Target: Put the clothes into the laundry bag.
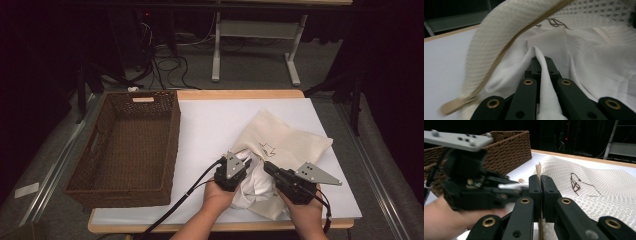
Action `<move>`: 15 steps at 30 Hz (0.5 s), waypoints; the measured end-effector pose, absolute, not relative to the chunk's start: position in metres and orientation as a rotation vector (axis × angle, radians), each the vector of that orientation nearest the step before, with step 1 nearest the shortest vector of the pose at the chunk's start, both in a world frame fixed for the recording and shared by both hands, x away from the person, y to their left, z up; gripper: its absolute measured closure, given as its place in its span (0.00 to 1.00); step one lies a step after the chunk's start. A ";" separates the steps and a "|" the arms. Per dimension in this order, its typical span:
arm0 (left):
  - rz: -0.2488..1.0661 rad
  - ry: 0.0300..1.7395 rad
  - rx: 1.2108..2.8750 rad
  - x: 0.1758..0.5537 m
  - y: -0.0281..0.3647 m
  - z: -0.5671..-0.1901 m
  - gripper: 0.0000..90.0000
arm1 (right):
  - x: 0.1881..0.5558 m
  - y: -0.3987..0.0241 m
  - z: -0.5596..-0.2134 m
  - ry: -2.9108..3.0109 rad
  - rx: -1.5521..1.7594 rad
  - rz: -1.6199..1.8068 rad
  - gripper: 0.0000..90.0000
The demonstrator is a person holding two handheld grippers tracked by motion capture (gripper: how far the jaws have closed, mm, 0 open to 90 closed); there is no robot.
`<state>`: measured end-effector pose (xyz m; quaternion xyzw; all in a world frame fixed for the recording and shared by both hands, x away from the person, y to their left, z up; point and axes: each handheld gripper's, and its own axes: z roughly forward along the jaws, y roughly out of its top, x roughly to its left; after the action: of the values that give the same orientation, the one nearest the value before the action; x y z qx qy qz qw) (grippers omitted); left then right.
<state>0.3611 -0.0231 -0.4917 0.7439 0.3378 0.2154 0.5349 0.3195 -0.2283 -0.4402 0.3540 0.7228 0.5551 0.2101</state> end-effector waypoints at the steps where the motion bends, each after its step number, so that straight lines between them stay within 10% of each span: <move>1: 0.513 0.797 1.778 0.362 -0.028 -0.492 1.00 | 0.320 -0.229 -0.440 2.011 0.985 1.547 0.98; 10: 0.526 0.779 1.742 0.366 -0.029 -0.490 0.90 | 0.319 -0.232 -0.440 2.005 0.990 1.550 0.98; 15: 0.541 0.761 1.699 0.352 -0.011 -0.488 0.64 | 0.320 -0.232 -0.442 2.013 0.984 1.540 0.98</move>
<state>0.3515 -0.0111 -0.4883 0.7225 0.3236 0.2300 0.5660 0.3199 -0.2320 -0.4418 0.3539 0.7239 0.5539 0.2096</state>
